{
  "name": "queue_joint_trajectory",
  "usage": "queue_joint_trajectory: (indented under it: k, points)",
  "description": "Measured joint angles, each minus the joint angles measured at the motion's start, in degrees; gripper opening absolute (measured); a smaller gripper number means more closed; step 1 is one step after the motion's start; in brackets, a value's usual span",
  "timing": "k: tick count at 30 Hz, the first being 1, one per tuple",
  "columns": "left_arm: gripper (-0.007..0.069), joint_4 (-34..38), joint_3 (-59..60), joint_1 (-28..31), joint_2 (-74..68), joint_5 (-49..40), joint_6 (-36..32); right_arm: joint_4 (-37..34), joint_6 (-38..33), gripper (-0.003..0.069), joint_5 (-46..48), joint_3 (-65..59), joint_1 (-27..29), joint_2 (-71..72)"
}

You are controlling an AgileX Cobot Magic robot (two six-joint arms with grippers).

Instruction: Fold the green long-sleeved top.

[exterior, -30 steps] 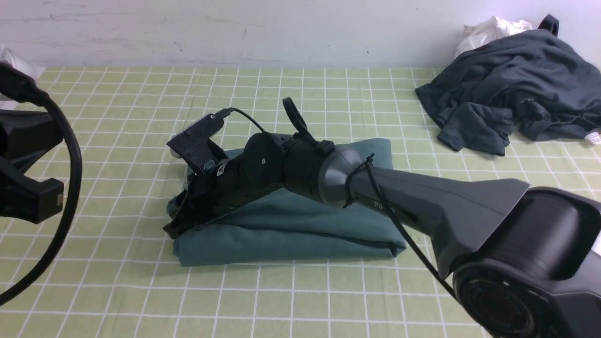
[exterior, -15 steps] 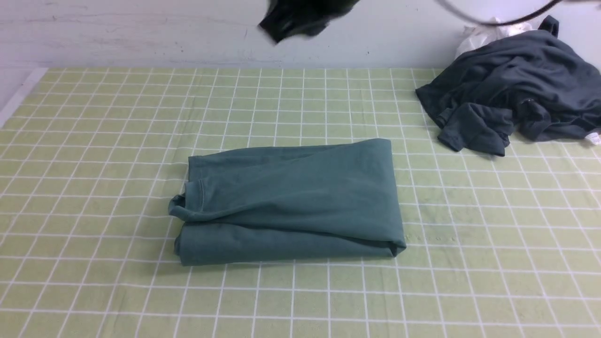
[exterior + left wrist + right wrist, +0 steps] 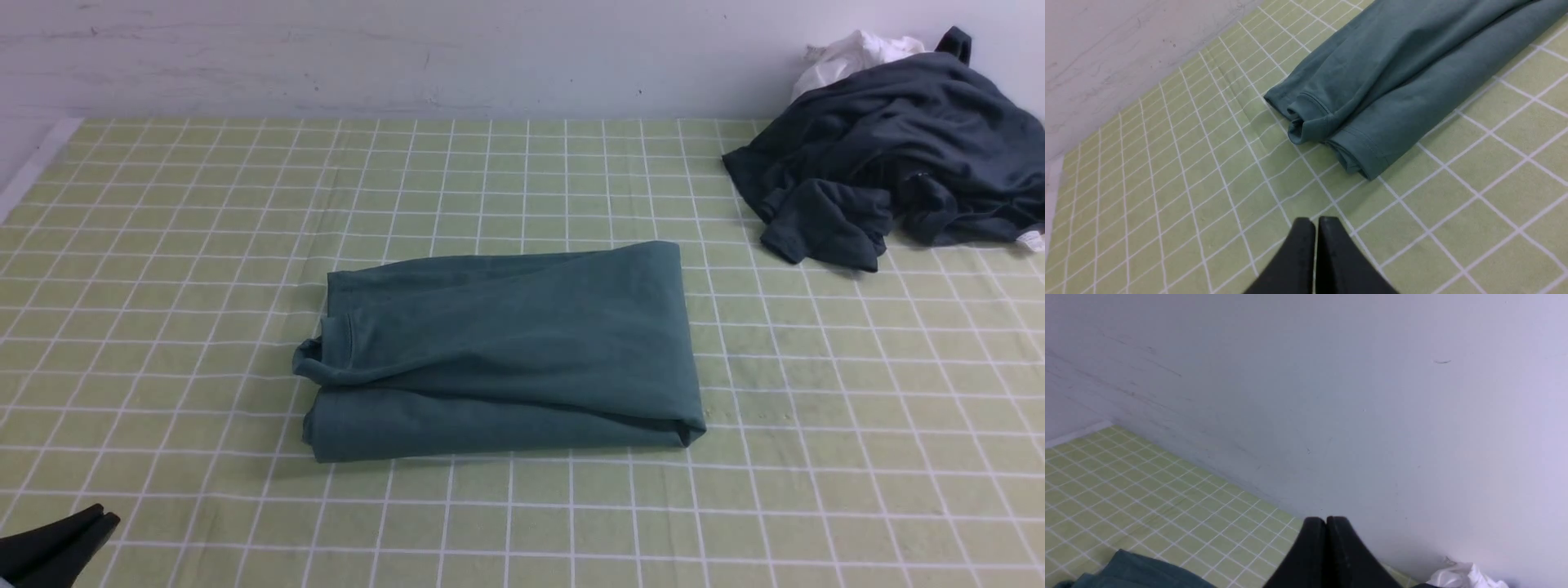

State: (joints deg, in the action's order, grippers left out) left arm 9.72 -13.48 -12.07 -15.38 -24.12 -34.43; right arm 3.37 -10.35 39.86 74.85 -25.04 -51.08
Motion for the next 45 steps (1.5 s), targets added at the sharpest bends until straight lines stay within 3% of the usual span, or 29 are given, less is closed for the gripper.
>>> queue_joint_trajectory:
  k: [8, 12, 14, 29, 34, 38, 41, 45]
  points:
    - [-0.0004, 3.00, 0.00, 0.00, 0.05, 0.13, 0.44, -3.36, 0.98, -0.0016, -37.72, -54.07, 0.00, 24.70]
    - [-0.0004, 3.04, 0.00, 0.00, 0.05, 0.13, 0.44, -3.36, 1.33, -0.0016, -57.00, -71.42, 0.00, 31.15]
    - [-0.0004, 3.09, 0.00, 0.00, 0.05, 0.13, 0.44, -2.99, 1.37, -0.0016, -60.41, -75.34, 0.00, 33.30]
    - [-0.0004, 4.26, 0.00, 0.00, 0.05, 0.13, 0.44, -3.36, 1.37, -0.0016, -40.21, -76.36, 2.04, 38.27]
    - [-0.0004, 4.33, 0.06, 0.00, -0.02, 0.13, 0.44, -3.71, 1.65, -0.0016, -27.89, -76.36, 14.96, 50.79]
    - [-0.0004, 4.39, 0.06, 0.00, 0.05, 0.14, 0.44, -6.24, 4.08, -0.0016, -22.42, -76.36, 24.14, 51.63]
    - [-0.0004, 4.39, 0.06, 0.00, 0.05, 0.14, 0.44, -8.34, 5.02, -0.0016, -19.79, -76.31, 28.70, 51.63]
    - [-0.0004, 4.39, 0.09, 0.00, 0.05, 0.14, 0.44, -8.49, 3.08, -0.0016, -19.69, -76.31, 29.86, 51.63]
